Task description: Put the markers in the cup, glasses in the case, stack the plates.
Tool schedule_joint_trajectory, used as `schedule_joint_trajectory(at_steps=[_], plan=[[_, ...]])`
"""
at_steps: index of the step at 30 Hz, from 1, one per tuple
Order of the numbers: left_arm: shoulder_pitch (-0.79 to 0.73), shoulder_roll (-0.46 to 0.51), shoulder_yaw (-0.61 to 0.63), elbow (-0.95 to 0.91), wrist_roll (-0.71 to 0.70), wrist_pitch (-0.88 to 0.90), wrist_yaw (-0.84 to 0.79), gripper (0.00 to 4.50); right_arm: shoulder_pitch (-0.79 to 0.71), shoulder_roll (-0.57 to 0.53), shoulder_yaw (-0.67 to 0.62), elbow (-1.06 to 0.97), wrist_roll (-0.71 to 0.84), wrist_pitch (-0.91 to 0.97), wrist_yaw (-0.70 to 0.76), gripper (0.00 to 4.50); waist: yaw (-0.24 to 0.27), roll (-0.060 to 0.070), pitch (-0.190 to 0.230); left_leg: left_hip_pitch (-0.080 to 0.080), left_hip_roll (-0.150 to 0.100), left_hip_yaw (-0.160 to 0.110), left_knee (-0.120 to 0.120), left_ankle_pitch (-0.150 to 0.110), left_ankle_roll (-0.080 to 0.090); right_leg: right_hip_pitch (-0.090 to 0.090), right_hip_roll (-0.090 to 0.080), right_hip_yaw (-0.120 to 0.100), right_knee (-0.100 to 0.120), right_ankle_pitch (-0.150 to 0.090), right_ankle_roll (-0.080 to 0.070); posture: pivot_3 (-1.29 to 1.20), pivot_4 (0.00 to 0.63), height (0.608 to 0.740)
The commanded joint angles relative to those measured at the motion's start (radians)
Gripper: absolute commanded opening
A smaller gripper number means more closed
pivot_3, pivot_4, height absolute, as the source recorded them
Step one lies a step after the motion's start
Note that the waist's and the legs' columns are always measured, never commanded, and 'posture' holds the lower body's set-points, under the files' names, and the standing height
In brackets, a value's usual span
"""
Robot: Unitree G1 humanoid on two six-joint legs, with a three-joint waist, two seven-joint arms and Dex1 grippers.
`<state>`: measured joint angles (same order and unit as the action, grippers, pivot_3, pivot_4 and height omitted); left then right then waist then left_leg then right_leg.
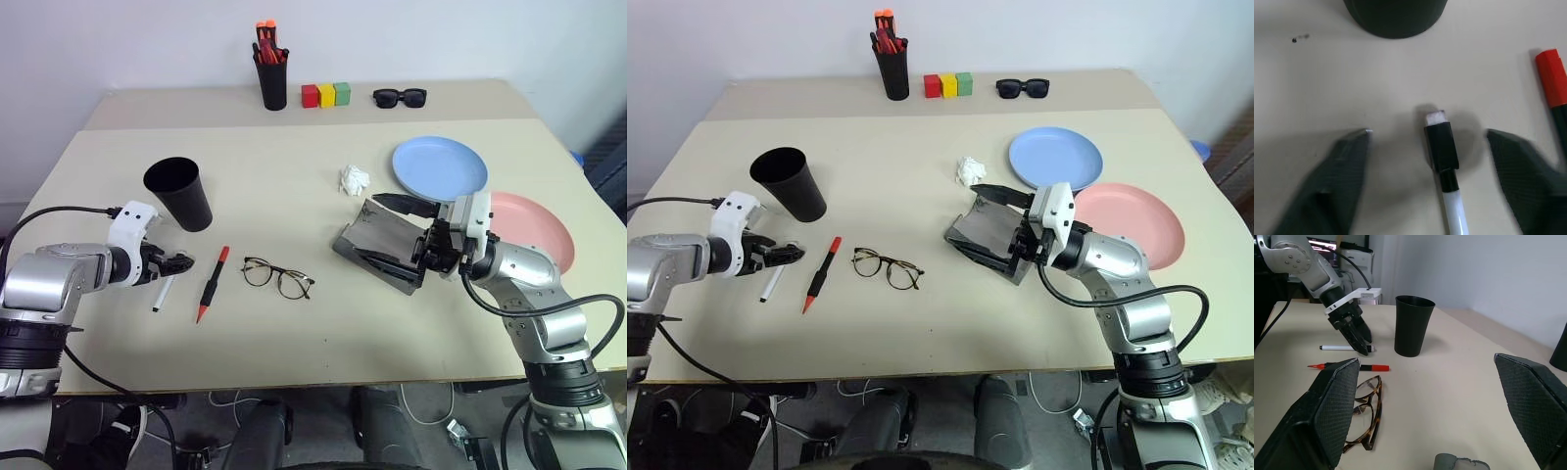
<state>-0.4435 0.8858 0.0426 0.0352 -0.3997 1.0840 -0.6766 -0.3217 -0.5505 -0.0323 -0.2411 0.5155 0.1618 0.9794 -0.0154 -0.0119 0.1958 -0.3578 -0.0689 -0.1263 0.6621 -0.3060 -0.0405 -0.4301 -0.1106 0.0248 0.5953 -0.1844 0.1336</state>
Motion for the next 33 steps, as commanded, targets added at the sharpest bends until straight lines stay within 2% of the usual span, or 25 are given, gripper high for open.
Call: schedule_joint_trajectory(at_steps=[1, 4, 5, 10, 17, 20, 26, 33], plan=[[0.009, -0.003, -0.009, -0.049, 0.004, 0.017, 0.000, 1.61, 0.000, -0.009, -0.026, -0.029, 0.006, -0.017, 0.000, 4.50, 0.001, 0.000, 0.000, 0.000, 0.000, 0.000, 0.000, 0.000, 0.000, 0.000, 0.000, 0.000, 0.000, 0.000, 0.000, 0.00, 0.150, 0.740], [0.008, -0.001, 0.000, -0.045, 0.013, 0.007, 0.009, 0.13, -0.011, -0.006, -0.027, -0.018, 0.005, -0.015, -0.005, 4.50, 0.001, 0.000, 0.000, 0.000, 0.000, 0.000, 0.000, 0.000, 0.000, 0.000, 0.000, 0.000, 0.000, 0.000, 0.000, 0.00, 0.150, 0.740], [0.009, 0.002, 0.006, -0.045, 0.009, 0.010, 0.004, 0.06, -0.012, -0.007, -0.027, -0.013, 0.004, -0.016, -0.003, 4.50, 0.001, 0.000, 0.000, 0.001, 0.000, 0.000, 0.000, 0.000, 0.000, 0.000, 0.000, 0.000, 0.000, 0.000, 0.000, 0.00, 0.150, 0.740], [0.032, 0.028, 0.050, -0.086, 0.001, -0.060, -0.028, 0.06, -0.003, -0.028, -0.035, 0.012, 0.004, -0.019, 0.024, 4.50, 0.001, 0.000, 0.000, 0.000, 0.000, 0.000, 0.000, 0.000, 0.000, 0.000, 0.000, 0.000, 0.000, 0.000, 0.000, 0.00, 0.150, 0.740], [0.130, 0.011, 0.171, -0.222, -0.088, -0.335, -0.212, 0.06, -0.002, -0.041, -0.057, 0.054, -0.003, -0.038, 0.043, 4.50, 0.000, 0.000, 0.000, 0.000, 0.000, 0.000, 0.000, 0.000, 0.000, 0.000, -0.001, 0.000, 0.000, 0.000, 0.000, 0.00, 0.150, 0.740], [0.165, 0.018, 0.184, -0.262, -0.093, -0.411, -0.262, 0.06, -0.007, -0.041, -0.055, 0.057, -0.002, -0.038, 0.043, 4.50, 0.001, 0.000, 0.000, 0.000, 0.000, 0.001, 0.000, 0.000, 0.000, 0.000, -0.001, 0.000, -0.001, 0.000, 0.000, 0.00, 0.150, 0.740], [-0.057, -0.146, 0.264, -0.118, -0.125, -0.506, -0.104, 0.06, -0.002, -0.061, -0.055, 0.053, 0.032, 0.023, 0.062, 4.50, 0.011, -0.002, 0.000, 0.000, 0.000, -0.001, 0.003, 0.000, 0.000, 0.002, -0.001, -0.002, -0.001, 0.000, 0.000, 0.00, 0.150, 0.740], [-0.179, -0.226, 0.299, -0.091, -0.180, -0.563, -0.078, 0.06, -0.022, -0.053, -0.047, 0.041, 0.040, 0.053, 0.054, 4.50, -0.003, -0.001, 0.000, 0.000, -0.001, 0.000, 0.001, 0.000, 0.000, 0.001, -0.001, -0.001, -0.001, 0.000, 0.000, 0.00, 0.150, 0.740]])
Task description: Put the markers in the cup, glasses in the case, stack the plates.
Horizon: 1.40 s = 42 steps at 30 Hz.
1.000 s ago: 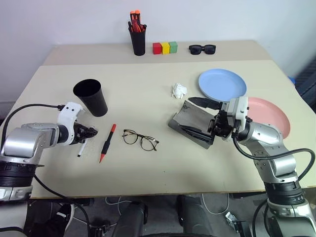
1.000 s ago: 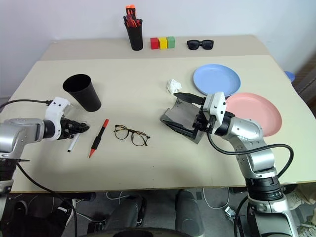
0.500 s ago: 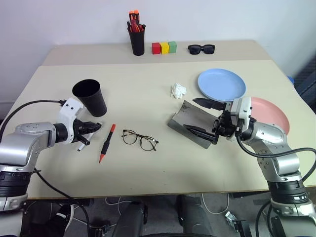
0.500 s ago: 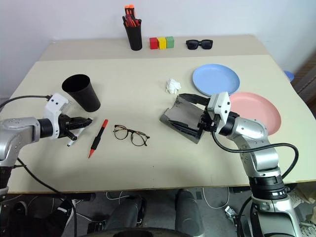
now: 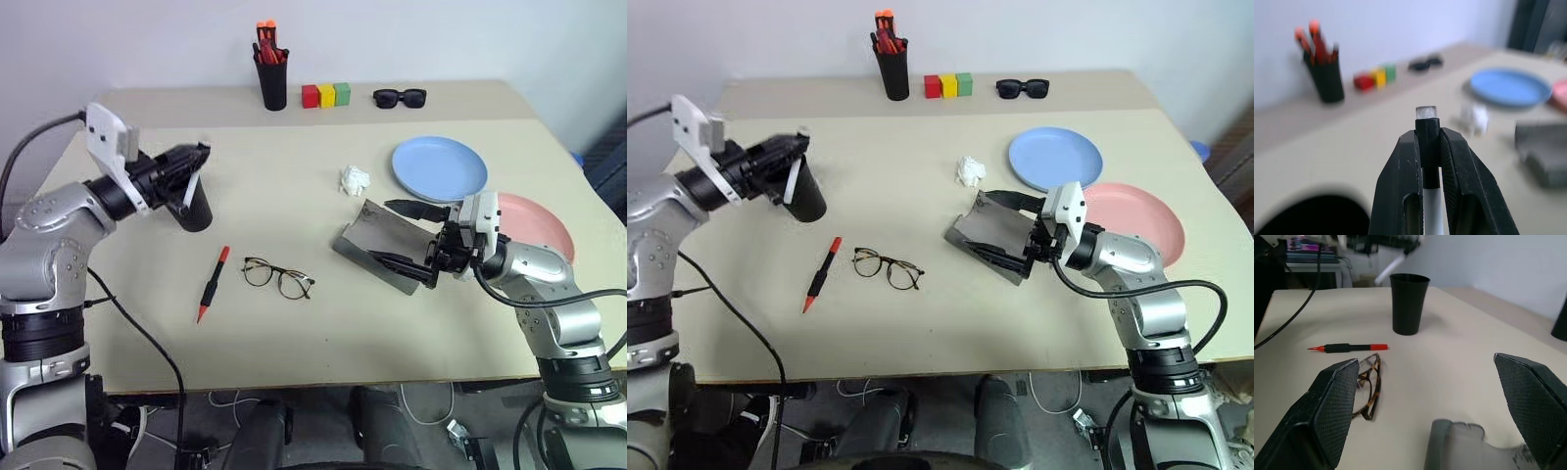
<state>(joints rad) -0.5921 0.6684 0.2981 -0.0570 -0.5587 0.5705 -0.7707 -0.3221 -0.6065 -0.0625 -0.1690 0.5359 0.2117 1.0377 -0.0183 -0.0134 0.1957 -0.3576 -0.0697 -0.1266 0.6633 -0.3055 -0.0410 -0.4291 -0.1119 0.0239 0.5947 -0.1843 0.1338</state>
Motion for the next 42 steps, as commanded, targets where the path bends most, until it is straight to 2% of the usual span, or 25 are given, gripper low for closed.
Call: schedule_joint_trajectory(at_steps=[1, 2, 6, 12, 17, 25, 34, 42], plan=[[-0.047, -0.020, 0.051, 0.014, -0.020, -0.074, 0.029, 0.06, -0.023, 0.002, -0.015, -0.033, 0.021, 0.009, -0.004, 4.50, 0.001, 0.000, 0.000, 0.000, 0.000, 0.000, 0.000, 0.000, 0.000, 0.000, 0.000, 0.000, 0.000, 0.000, 0.000, 0.00, 0.150, 0.740], [-0.058, -0.028, 0.056, 0.024, -0.018, -0.091, 0.038, 0.06, -0.025, 0.002, -0.014, -0.035, 0.022, 0.013, -0.004, 4.50, 0.002, 0.000, 0.000, 0.000, 0.000, 0.000, 0.000, 0.000, 0.000, 0.000, 0.000, 0.000, 0.000, 0.000, 0.000, 0.00, 0.150, 0.740], [-0.120, -0.002, 0.047, 0.204, 0.185, -0.423, 0.122, 0.06, -0.032, 0.001, -0.017, -0.040, 0.031, 0.036, -0.005, 4.50, 0.006, 0.000, 0.000, 0.000, 0.000, 0.000, 0.000, 0.000, 0.000, 0.000, 0.000, 0.000, 0.000, 0.000, 0.000, 0.00, 0.150, 0.740], [-0.227, -0.017, 0.077, 0.428, 0.210, -0.635, 0.164, 0.06, -0.042, -0.003, -0.018, -0.049, 0.037, 0.056, -0.011, 4.50, 0.007, 0.000, 0.000, -0.001, -0.001, 0.000, 0.000, 0.000, 0.000, 0.000, 0.000, 0.000, -0.001, 0.000, 0.000, 0.00, 0.150, 0.740], [-0.247, -0.054, 0.083, 0.548, 0.203, -0.726, 0.175, 0.06, -0.055, -0.003, -0.015, -0.060, 0.040, 0.070, -0.015, 4.50, 0.007, 0.000, 0.000, 0.000, -0.001, 0.000, 0.000, 0.000, 0.000, 0.000, 0.000, 0.000, 0.000, 0.000, 0.000, 0.00, 0.150, 0.740], [-0.139, -0.142, 0.104, 0.567, 0.137, -0.800, 0.123, 0.06, -0.057, -0.004, -0.046, -0.051, 0.110, 0.140, -0.007, 4.50, 0.005, 0.000, 0.000, 0.000, -0.001, 0.000, 0.000, 0.000, 0.000, 0.000, 0.000, 0.000, 0.000, 0.000, 0.000, 0.00, 0.150, 0.740], [-0.092, -0.151, 0.102, 0.559, 0.140, -0.818, 0.129, 0.06, -0.076, 0.063, -0.073, -0.055, 0.145, 0.120, -0.052, 4.50, 0.004, 0.000, 0.000, 0.000, -0.001, 0.000, 0.000, 0.000, 0.000, 0.000, 0.000, 0.000, 0.000, 0.000, 0.000, 0.00, 0.150, 0.740], [-0.124, -0.167, 0.087, 0.615, 0.150, -0.838, 0.127, 0.06, -0.066, 0.054, -0.066, -0.062, 0.117, 0.092, -0.053, 4.50, 0.007, 0.000, 0.000, 0.000, -0.001, 0.000, 0.001, 0.000, 0.000, 0.000, 0.000, 0.000, 0.000, 0.000, 0.000, 0.00, 0.150, 0.740]])
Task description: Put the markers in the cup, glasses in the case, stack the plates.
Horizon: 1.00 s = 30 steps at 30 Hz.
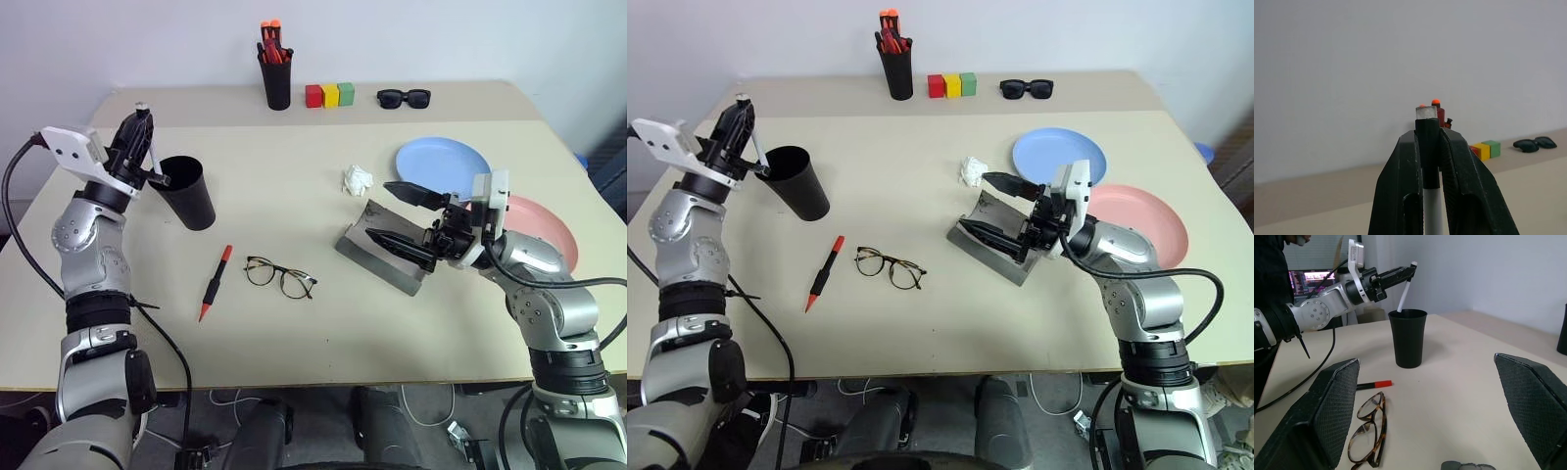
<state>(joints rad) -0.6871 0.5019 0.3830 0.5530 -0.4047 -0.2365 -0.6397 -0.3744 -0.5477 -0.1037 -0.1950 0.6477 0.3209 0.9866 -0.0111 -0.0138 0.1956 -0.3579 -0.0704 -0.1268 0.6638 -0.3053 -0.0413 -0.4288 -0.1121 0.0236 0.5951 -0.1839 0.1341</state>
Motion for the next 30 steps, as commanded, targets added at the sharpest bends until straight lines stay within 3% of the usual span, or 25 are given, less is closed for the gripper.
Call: schedule_joint_trajectory(at_steps=[1, 6, 9, 15, 19, 21, 25, 30], plan=[[-0.031, -0.007, 0.003, 0.011, -0.010, -0.029, -0.009, 0.06, -0.014, -0.008, -0.025, -0.035, 0.005, -0.018, -0.002, 4.50, 0.000, 0.000, 0.000, 0.000, 0.000, 0.000, 0.000, 0.000, 0.000, 0.000, 0.000, 0.000, 0.000, 0.000, 0.000, 0.00, 0.150, 0.740], [-0.019, -0.029, -0.012, 0.025, 0.000, -0.046, -0.024, 0.06, -0.015, -0.016, -0.026, -0.035, 0.004, -0.016, 0.000, 4.50, -0.001, 0.000, 0.000, 0.000, 0.000, 0.000, 0.000, 0.000, 0.000, 0.000, 0.000, 0.000, 0.000, 0.000, 0.000, 0.00, 0.150, 0.740], [-0.005, -0.030, -0.014, 0.022, 0.001, -0.049, -0.031, 1.37, -0.014, -0.021, -0.024, -0.031, -0.002, -0.019, 0.004, 4.50, -0.003, 0.000, 0.000, 0.000, 0.000, 0.000, 0.000, 0.000, 0.000, 0.000, 0.000, 0.000, 0.000, 0.000, 0.000, 0.00, 0.150, 0.740], [0.001, -0.031, -0.014, 0.007, -0.001, -0.059, -0.032, 4.42, -0.013, -0.024, -0.024, -0.022, -0.005, -0.022, 0.012, 4.50, -0.001, 0.000, 0.000, 0.000, 0.000, 0.000, 0.000, 0.000, 0.000, 0.000, 0.000, 0.000, 0.000, 0.000, 0.000, 0.00, 0.150, 0.740], [0.012, -0.028, -0.017, -0.066, -0.037, 0.022, -0.044, 4.47, -0.021, -0.018, -0.018, -0.012, -0.015, -0.032, 0.014, 4.50, -0.001, 0.000, 0.000, 0.000, 0.000, 0.000, 0.000, 0.000, 0.000, 0.000, 0.000, 0.000, 0.000, 0.000, 0.000, 0.00, 0.150, 0.740], [0.043, -0.005, -0.032, -0.238, -0.147, 0.285, -0.022, 4.47, -0.019, -0.020, -0.024, -0.012, -0.010, -0.030, 0.017, 4.50, -0.002, 0.000, 0.000, 0.000, 0.000, 0.000, 0.000, 0.000, 0.000, 0.000, 0.000, 0.000, 0.000, 0.000, 0.000, 0.00, 0.150, 0.740], [0.116, 0.154, -0.067, -0.631, -0.434, 0.891, 0.053, 4.47, -0.002, -0.036, -0.040, -0.006, -0.007, -0.031, 0.033, 4.50, -0.010, 0.000, 0.001, -0.001, 0.000, -0.001, 0.000, 0.000, 0.001, -0.001, 0.000, 0.000, 0.001, 0.000, 0.000, 0.00, 0.150, 0.740], [0.100, 0.279, -0.070, -0.806, -0.592, 1.268, 0.218, 4.47, 0.011, -0.043, -0.053, 0.003, -0.013, -0.039, 0.051, 4.50, -0.009, 0.000, 0.001, 0.001, 0.000, -0.002, 0.000, -0.001, 0.001, 0.000, 0.000, 0.000, 0.002, 0.000, 0.000, 0.00, 0.150, 0.740]])
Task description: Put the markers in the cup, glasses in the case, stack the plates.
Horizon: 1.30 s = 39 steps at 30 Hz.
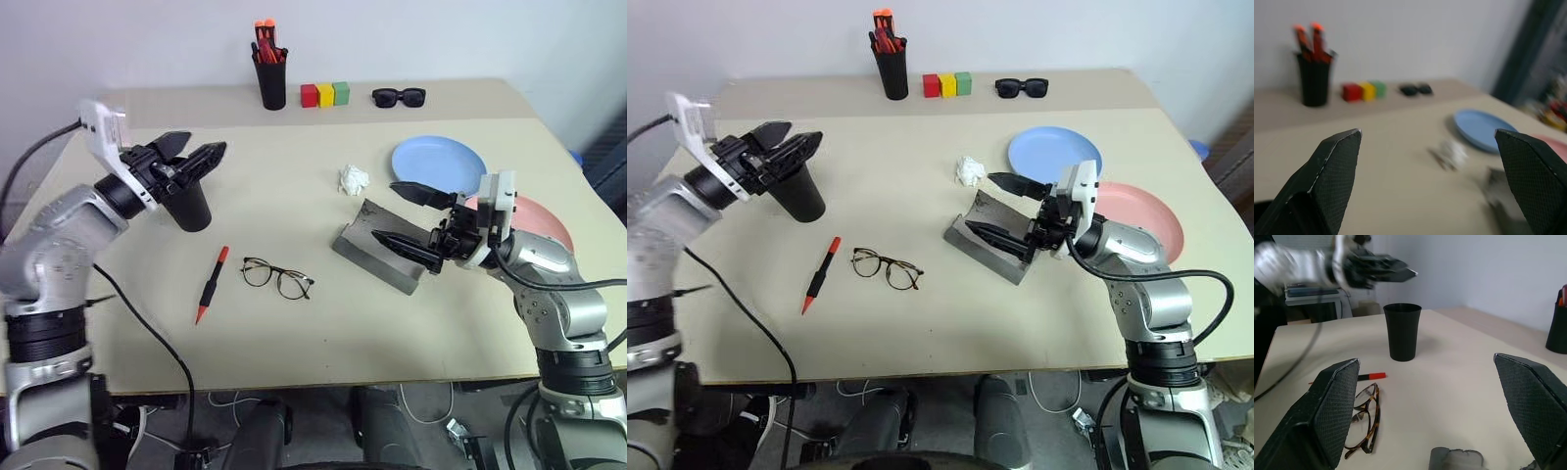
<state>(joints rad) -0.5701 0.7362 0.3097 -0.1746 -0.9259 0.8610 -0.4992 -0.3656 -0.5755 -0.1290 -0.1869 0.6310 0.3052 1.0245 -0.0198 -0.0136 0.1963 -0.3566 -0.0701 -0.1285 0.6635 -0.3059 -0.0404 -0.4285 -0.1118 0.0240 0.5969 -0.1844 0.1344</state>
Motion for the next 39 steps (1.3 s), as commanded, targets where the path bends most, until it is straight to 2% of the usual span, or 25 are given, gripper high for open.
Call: schedule_joint_trajectory(at_steps=[1, 5, 9, 12, 14, 16, 19, 28, 31, 39], plan=[[-0.024, 0.062, -0.009, -0.102, -0.114, 0.264, 0.115, 4.47, 0.002, -0.018, -0.029, 0.000, 0.002, -0.026, 0.019, 4.50, 0.000, 0.000, 0.000, 0.000, 0.000, 0.000, 0.000, 0.000, 0.000, 0.000, 0.000, 0.000, 0.000, 0.000, 0.000, 0.00, 0.150, 0.740], [-0.022, 0.072, 0.001, -0.163, -0.216, 0.457, 0.223, 4.47, 0.003, -0.022, -0.024, 0.011, -0.005, -0.036, 0.032, 4.50, 0.001, 0.000, 0.000, 0.000, 0.000, 0.000, 0.000, 0.000, 0.000, 0.001, 0.001, 0.000, 0.000, 0.000, 0.000, 0.00, 0.150, 0.740], [-0.007, 0.138, -0.024, -0.244, -0.192, 0.633, 0.311, 4.47, 0.012, -0.010, -0.019, -0.003, -0.007, -0.040, 0.023, 4.50, -0.002, 0.000, 0.000, 0.000, 0.000, 0.000, 0.000, 0.000, -0.001, -0.001, 0.001, 0.000, 0.000, 0.000, 0.000, 0.00, 0.150, 0.740], [0.012, 0.169, -0.038, -0.268, -0.165, 0.699, 0.330, 4.47, 0.022, -0.006, -0.016, -0.013, -0.009, -0.044, 0.018, 4.50, 0.002, 0.000, 0.000, 0.000, 0.000, 0.000, -0.001, 0.000, -0.001, -0.001, 0.001, 0.000, 0.000, 0.000, 0.000, 0.00, 0.150, 0.740], [0.013, 0.200, -0.063, -0.195, -0.167, 0.740, 0.375, 4.47, 0.029, -0.007, -0.015, -0.014, -0.013, -0.048, 0.019, 4.50, 0.002, 0.000, 0.000, -0.001, 0.000, 0.000, -0.001, 0.000, -0.001, 0.000, 0.001, 0.001, 0.000, 0.000, 0.000, 0.00, 0.150, 0.740], [0.018, 0.232, -0.093, -0.133, -0.216, 0.753, 0.390, 4.47, 0.037, -0.010, -0.018, -0.015, -0.013, -0.050, 0.020, 4.50, 0.003, 0.000, 0.000, 0.000, 0.000, 0.000, -0.001, 0.001, -0.001, 0.000, 0.002, 0.001, 0.000, 0.000, -0.001, 0.00, 0.150, 0.740], [0.043, 0.229, -0.103, -0.096, -0.311, 0.753, 0.455, 4.47, 0.043, -0.010, -0.018, -0.017, -0.015, -0.053, 0.020, 4.50, 0.003, 0.000, 0.000, 0.000, 0.000, 0.000, -0.001, 0.001, -0.001, 0.000, 0.002, 0.001, 0.000, 0.000, -0.001, 0.00, 0.150, 0.740], [0.104, 0.181, -0.132, -0.046, -0.458, 0.753, 0.654, 4.47, 0.100, -0.055, -0.005, -0.067, 0.018, -0.008, 0.088, 4.50, 0.007, 0.000, 0.000, -0.001, 0.000, -0.001, -0.001, 0.001, -0.001, 0.000, 0.001, 0.001, -0.001, 0.000, -0.001, 0.00, 0.150, 0.740], [0.105, 0.133, -0.146, -0.041, -0.480, 0.753, 0.719, 4.47, 0.127, -0.084, -0.009, -0.088, 0.027, 0.003, 0.123, 4.50, 0.008, 0.000, 0.000, -0.001, 0.000, -0.001, -0.001, 0.001, -0.002, 0.000, 0.001, 0.000, -0.001, 0.000, -0.001, 0.00, 0.150, 0.740], [0.106, 0.086, -0.210, -0.031, -0.503, 0.753, 0.798, 4.47, 0.140, -0.085, -0.016, -0.108, 0.023, 0.009, 0.108, 4.50, 0.008, 0.000, 0.000, 0.000, 0.000, -0.001, -0.001, 0.001, -0.002, 0.000, 0.000, 0.001, -0.001, 0.000, -0.001, 0.00, 0.150, 0.740]])
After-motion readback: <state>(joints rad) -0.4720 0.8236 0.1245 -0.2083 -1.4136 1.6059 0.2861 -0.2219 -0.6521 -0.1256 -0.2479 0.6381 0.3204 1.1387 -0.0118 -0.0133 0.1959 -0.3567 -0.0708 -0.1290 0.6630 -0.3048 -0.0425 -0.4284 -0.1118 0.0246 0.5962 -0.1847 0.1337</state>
